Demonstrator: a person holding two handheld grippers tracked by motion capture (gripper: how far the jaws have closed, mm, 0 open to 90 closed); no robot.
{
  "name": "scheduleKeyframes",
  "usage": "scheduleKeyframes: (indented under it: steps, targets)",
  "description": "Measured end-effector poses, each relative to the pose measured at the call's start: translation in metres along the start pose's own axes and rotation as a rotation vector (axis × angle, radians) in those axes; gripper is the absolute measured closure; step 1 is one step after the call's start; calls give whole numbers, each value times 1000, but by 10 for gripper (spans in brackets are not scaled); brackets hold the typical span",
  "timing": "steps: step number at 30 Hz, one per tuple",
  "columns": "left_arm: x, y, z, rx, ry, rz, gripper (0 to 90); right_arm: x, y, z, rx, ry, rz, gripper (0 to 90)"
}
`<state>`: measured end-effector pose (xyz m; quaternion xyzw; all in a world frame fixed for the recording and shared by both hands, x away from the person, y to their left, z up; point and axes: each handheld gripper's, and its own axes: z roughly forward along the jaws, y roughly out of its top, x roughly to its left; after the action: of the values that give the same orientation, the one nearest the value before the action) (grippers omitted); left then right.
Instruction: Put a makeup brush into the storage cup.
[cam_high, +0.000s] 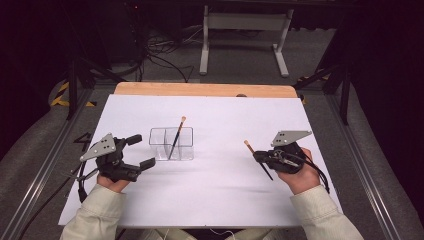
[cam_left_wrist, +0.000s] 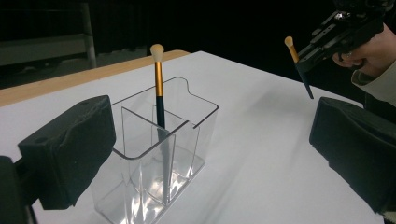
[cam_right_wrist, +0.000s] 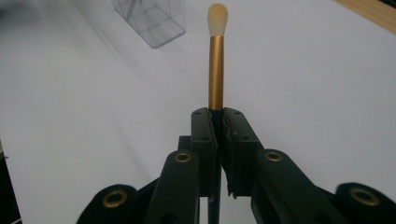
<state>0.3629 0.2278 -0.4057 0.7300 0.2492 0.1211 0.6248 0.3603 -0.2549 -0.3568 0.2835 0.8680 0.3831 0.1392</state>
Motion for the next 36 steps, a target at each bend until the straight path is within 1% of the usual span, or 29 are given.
scheduleKeyframes:
  steps: [1,2,3,5,6,7,9,10,11,12,13,14,16,18,19,20,21,23,24,26,30,34,36]
  targets:
    - [0,0,0,0,-2,2,12,1,0,0,-15,1,-6,841]
    - [0,0,0,0,-2,2,13,1,0,0,-15,1,-6,841]
    - [-1,-1,0,-11,-7,9,13,3,1,-1,-44,-1,-16,841]
    - [-1,-2,-1,-11,-8,8,13,4,1,-2,-74,2,-23,841]
    - [-1,-2,-1,-11,-8,8,13,4,1,-2,-74,2,-23,841]
    - [-1,-3,-1,-12,-7,7,13,4,0,-2,-91,-1,-24,841]
    - [-1,-3,-2,-13,-6,4,13,4,-1,-1,-112,15,-8,841]
    - [0,-3,-3,-13,-5,4,13,3,-2,-1,-124,16,-4,841]
    - [0,-4,-3,-17,-4,2,12,3,-4,-1,-149,23,-1,841]
    - [0,-4,-3,-17,-5,2,12,3,-4,-1,-149,23,-1,841]
    - [0,-4,-3,-17,-6,0,12,2,-5,-2,-176,28,6,841]
    - [1,-4,-3,-22,-7,-2,12,2,-5,-2,-188,36,9,841]
    - [2,-7,-4,-25,-13,-15,12,3,-5,-3,-218,55,1,841]
    - [4,-8,-4,-23,-10,-18,11,4,-5,-3,-249,54,-21,841]
    - [4,-8,-4,-23,-10,-18,11,4,-5,-3,-249,54,-21,841]
    - [4,-9,-4,-24,-10,-15,11,5,-6,-3,-278,53,-38,841]
    - [4,-9,-4,-24,-10,-15,11,5,-6,-3,-278,53,-38,841]
    - [3,-8,-4,-22,-5,-2,10,6,-7,-3,-310,48,-51,841]
    - [3,-8,-4,-21,-8,7,10,6,-7,-4,-324,48,-51,841]
    - [2,-8,-3,-11,-3,15,9,5,-8,-6,-357,53,-46,841]
    - [1,-8,-2,-9,0,29,7,2,-9,-9,-418,59,-36,841]
    - [-1,-8,-1,2,-1,37,7,1,-9,-9,-437,61,-46,840]
    - [-1,-8,-1,7,0,43,7,3,-9,-9,-448,52,-63,841]
